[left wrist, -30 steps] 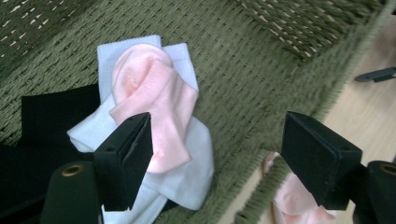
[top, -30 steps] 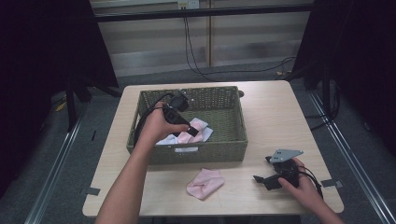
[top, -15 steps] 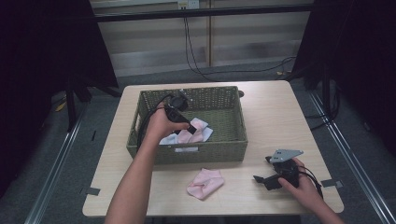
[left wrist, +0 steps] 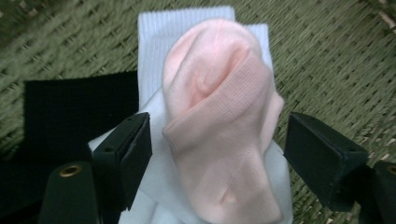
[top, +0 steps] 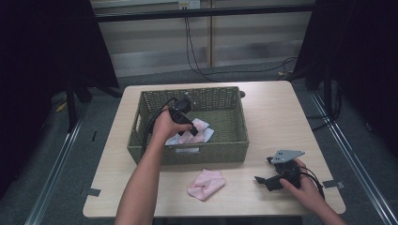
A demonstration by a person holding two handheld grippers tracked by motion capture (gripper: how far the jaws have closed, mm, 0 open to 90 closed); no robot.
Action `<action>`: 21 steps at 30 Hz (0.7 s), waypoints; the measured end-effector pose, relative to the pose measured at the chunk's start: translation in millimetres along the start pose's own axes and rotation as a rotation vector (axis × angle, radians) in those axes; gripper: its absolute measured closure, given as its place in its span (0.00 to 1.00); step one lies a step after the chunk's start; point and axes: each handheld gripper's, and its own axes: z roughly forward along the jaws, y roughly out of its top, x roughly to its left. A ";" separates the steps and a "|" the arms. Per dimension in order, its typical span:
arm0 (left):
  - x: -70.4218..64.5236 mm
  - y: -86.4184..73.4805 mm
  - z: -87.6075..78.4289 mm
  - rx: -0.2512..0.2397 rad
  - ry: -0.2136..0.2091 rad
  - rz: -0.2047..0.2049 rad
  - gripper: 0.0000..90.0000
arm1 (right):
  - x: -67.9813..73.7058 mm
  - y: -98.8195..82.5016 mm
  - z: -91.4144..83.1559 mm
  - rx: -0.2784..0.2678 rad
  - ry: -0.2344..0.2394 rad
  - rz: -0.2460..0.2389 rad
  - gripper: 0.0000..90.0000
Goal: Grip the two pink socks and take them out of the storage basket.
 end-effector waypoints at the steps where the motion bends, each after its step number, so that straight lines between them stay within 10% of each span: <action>1: 0.2 0.5 1.8 0.006 0.004 0.005 0.26 | 0.1 0.0 0.0 0.000 0.000 0.001 0.10; 8: 2.3 -0.3 14.1 -0.017 -0.020 -0.011 0.28 | 0.1 0.0 0.0 0.000 0.000 0.001 0.10; 15: 1.5 -1.4 10.5 0.011 -0.021 -0.011 0.75 | 0.0 0.0 0.0 0.000 0.001 0.001 0.10; 21: -3.9 1.8 -5.8 0.073 0.005 -0.005 0.82 | 0.0 0.0 0.0 0.000 0.001 0.001 0.10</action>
